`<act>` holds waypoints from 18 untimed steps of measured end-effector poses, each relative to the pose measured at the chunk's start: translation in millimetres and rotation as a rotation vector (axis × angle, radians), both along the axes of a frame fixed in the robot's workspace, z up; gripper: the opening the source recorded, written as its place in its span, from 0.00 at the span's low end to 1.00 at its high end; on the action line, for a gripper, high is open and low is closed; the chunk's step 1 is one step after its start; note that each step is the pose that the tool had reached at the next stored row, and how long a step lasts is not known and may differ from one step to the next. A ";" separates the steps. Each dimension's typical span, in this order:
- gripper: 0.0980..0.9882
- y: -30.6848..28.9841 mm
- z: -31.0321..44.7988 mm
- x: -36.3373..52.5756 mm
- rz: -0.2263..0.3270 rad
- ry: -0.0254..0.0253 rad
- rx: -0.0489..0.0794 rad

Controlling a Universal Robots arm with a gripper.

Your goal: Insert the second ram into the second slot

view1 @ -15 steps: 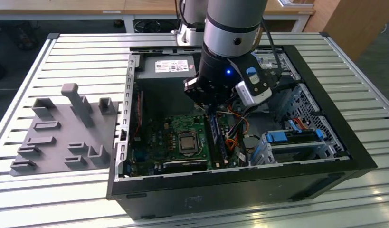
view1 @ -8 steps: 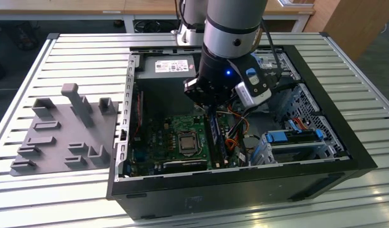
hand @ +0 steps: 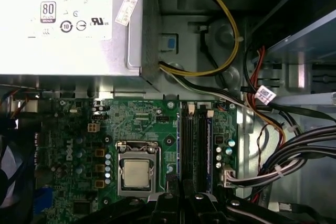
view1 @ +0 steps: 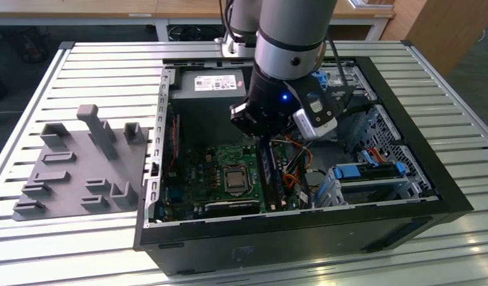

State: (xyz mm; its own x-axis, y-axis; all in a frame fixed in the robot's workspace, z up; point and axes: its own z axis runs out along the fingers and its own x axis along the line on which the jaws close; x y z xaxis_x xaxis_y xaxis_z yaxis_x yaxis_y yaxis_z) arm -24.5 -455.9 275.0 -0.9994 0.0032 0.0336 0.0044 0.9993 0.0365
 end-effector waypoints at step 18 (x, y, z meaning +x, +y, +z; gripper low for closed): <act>0.04 -1.6 -20.3 3.7 -0.016 0.0102 0.000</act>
